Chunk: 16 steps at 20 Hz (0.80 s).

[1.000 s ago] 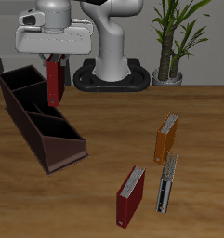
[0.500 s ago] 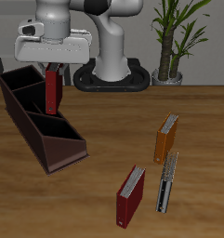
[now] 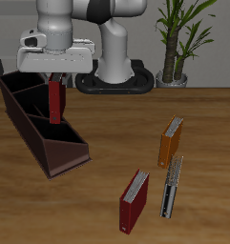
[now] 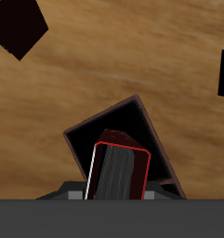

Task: Place the left red book into the right desk caddy's left compartment and place the striped book into the right desk caddy's right compartment

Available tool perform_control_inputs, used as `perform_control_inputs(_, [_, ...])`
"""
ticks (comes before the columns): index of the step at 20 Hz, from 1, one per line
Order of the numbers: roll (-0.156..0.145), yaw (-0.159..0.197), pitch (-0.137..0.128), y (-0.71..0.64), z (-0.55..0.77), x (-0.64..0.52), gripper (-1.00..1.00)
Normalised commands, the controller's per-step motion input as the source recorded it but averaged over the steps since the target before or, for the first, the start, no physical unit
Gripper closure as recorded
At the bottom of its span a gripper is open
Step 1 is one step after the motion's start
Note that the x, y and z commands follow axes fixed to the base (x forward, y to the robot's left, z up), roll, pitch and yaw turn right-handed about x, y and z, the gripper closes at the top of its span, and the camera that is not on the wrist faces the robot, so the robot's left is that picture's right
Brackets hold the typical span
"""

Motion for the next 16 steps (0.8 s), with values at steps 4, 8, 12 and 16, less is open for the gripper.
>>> perform_control_inputs(4, [-0.003, 0.001, 0.021, -0.05, -0.16, 0.07, 1.00])
perform_control_inputs(8, [0.003, -0.002, 0.015, -0.05, -0.20, 0.08, 1.00])
perform_control_inputs(12, [0.025, -0.035, 0.020, 0.01, -0.20, 0.06, 1.00])
perform_control_inputs(16, [0.007, -0.006, 0.025, 0.03, -0.29, 0.10, 1.00])
